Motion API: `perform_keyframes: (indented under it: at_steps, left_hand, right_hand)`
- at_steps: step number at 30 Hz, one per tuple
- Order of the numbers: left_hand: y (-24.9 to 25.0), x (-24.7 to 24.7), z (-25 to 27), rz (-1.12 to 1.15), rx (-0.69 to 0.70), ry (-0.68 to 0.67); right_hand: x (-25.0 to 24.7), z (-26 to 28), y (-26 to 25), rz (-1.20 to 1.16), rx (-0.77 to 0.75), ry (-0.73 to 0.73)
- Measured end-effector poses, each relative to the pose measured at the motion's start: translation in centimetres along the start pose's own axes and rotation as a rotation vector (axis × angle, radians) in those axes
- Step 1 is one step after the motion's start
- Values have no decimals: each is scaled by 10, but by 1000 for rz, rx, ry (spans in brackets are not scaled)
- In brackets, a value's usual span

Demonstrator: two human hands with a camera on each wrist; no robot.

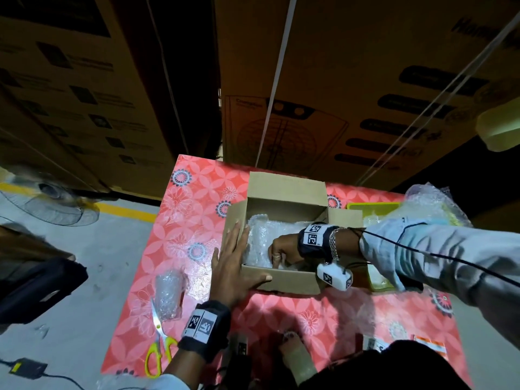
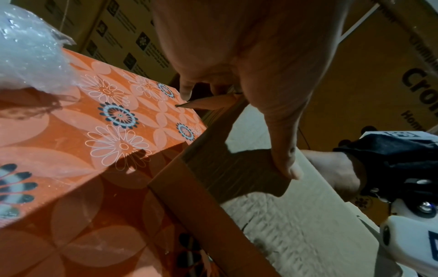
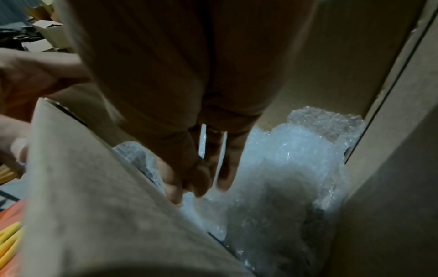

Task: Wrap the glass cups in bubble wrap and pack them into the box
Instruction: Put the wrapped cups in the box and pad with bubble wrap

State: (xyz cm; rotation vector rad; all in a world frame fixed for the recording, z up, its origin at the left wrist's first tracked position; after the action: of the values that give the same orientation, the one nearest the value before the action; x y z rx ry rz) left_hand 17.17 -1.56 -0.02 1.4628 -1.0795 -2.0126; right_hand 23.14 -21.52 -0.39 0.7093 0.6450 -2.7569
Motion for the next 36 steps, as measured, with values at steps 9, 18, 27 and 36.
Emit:
perform_keyframes:
  at_steps: [9, 18, 27, 36]
  left_hand:
    - [5, -2, 1, 31, -7, -1]
    - [10, -6, 2, 25, -20, -15]
    - [35, -17, 6, -146, -16, 18]
    - [139, 44, 4, 111, 305, -56]
  right_hand:
    - [2, 10, -15, 37, 99, -96]
    - [8, 20, -21, -178, 185, 26]
    - [-14, 111, -6, -519, 49, 397]
    - [102, 254, 41, -1102, 87, 1218]
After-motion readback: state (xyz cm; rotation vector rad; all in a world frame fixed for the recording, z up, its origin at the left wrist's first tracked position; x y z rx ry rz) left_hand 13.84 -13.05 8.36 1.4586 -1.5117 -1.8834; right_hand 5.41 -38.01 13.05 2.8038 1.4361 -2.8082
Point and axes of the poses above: each hand's wrist, its own z-axis away from the middle knuckle, its own x-axis out of the palm, y = z × x, the point moved 2 cm from there along -z, towards the middle knuckle, and after that the axes turned 2 degrees about z, right-handed, at the moved point
